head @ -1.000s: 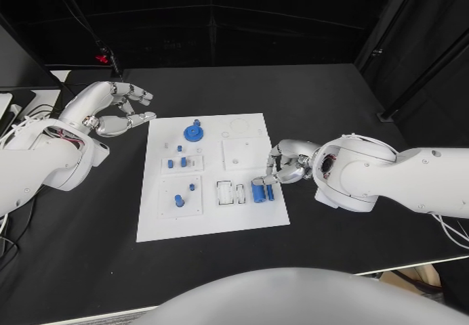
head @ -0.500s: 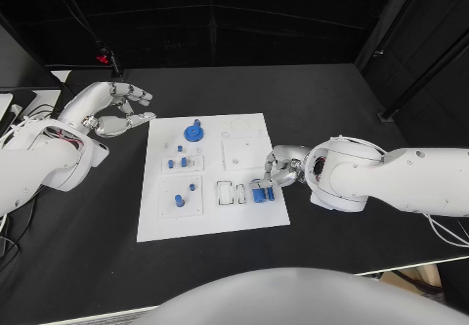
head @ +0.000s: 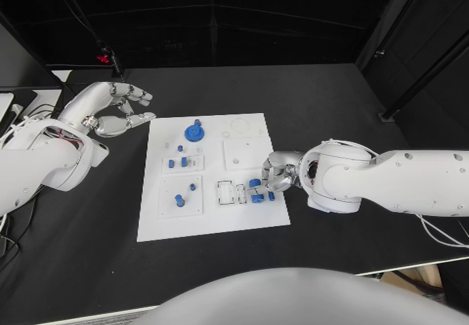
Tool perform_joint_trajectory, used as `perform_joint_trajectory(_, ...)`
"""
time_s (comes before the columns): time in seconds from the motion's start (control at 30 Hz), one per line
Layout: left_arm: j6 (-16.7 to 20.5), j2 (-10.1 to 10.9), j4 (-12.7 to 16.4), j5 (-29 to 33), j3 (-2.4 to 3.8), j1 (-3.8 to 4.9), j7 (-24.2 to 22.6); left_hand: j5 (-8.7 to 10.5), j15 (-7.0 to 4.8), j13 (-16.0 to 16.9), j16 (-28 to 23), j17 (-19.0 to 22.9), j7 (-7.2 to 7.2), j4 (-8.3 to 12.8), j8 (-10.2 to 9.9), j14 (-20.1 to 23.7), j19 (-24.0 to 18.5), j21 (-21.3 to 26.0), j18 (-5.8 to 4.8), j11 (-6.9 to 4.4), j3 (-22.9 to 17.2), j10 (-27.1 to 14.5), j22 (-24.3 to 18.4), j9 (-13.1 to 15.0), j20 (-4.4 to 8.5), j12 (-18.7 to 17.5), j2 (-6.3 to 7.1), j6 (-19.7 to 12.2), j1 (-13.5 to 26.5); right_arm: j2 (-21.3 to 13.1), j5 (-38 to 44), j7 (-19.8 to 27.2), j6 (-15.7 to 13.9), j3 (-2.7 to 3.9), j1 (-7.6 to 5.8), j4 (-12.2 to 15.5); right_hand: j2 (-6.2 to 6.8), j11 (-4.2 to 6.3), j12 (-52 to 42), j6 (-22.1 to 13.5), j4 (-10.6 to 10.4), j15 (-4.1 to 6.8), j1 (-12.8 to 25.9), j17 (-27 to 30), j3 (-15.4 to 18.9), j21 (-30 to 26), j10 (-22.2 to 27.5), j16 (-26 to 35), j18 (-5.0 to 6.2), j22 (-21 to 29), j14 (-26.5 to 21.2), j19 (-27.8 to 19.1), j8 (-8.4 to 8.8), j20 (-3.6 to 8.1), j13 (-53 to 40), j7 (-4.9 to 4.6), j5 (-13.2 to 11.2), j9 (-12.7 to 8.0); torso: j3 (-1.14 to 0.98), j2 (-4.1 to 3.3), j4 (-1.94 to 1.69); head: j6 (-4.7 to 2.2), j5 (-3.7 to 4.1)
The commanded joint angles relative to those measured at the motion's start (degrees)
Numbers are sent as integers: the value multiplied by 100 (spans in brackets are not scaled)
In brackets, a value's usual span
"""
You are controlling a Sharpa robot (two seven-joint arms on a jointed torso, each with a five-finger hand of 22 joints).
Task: Assemble the parts on the task board
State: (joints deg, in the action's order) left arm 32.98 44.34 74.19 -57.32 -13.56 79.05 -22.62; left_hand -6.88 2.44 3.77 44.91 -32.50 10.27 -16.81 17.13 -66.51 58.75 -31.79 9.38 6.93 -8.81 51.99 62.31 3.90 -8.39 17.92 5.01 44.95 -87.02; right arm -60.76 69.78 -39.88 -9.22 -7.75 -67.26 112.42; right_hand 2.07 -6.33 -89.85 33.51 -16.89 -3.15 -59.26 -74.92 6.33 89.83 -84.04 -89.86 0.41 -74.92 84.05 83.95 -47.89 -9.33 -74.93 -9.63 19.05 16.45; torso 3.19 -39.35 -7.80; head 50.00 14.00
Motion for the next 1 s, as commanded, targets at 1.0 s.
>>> perform_joint_trajectory(1.0, -39, 22, -4, 39, 5, 7, -64, -39, 8, -8, -38, 5, 8, 2, -31, -47, 43, 37, 101, -3, 36, 30, -7, -3, 0, 32, -31, 12, 32, 379, -16, -169, 38, 1, 80, -349, -109, 53, -15, 97, 6, 49, 42, -1508, 31, 17, -596, -14, -41, -1508, 595, 605, 110, 41, -1507, 3, -157, -69, 4, 2, 5, 0, 2)
